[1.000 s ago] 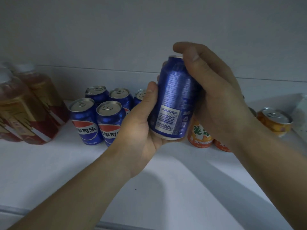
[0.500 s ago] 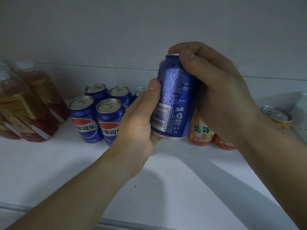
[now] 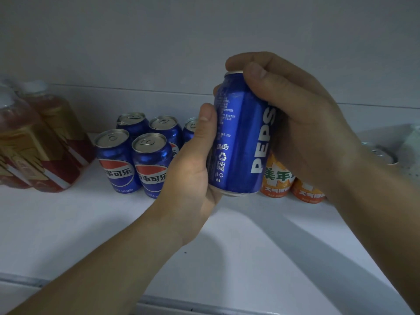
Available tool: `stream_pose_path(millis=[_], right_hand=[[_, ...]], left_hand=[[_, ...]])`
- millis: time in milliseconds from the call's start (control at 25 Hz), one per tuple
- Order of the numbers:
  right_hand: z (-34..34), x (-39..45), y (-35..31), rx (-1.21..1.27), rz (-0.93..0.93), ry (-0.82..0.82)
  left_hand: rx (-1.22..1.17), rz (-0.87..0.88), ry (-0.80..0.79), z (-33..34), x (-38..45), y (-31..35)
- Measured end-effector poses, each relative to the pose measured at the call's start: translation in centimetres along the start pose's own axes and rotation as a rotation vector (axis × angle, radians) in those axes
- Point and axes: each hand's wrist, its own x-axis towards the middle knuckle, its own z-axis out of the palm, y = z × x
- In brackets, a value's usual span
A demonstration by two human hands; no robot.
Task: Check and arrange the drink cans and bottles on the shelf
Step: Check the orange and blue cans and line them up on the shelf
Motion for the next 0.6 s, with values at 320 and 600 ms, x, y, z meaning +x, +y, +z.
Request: stream_pose_path(millis=[320,600], right_hand=[[-0.2,-0.2,-0.5,-0.040,0.002,-0.011],[-0.9,-0.2,-0.8,-0.049,0.087,-0.047]], left_hand=[[0.069,0.031,-0.069,-0.4,-0.5,-0.4],[0.054,-0.003,-0.075,-0.7,-0.6,-1.0]])
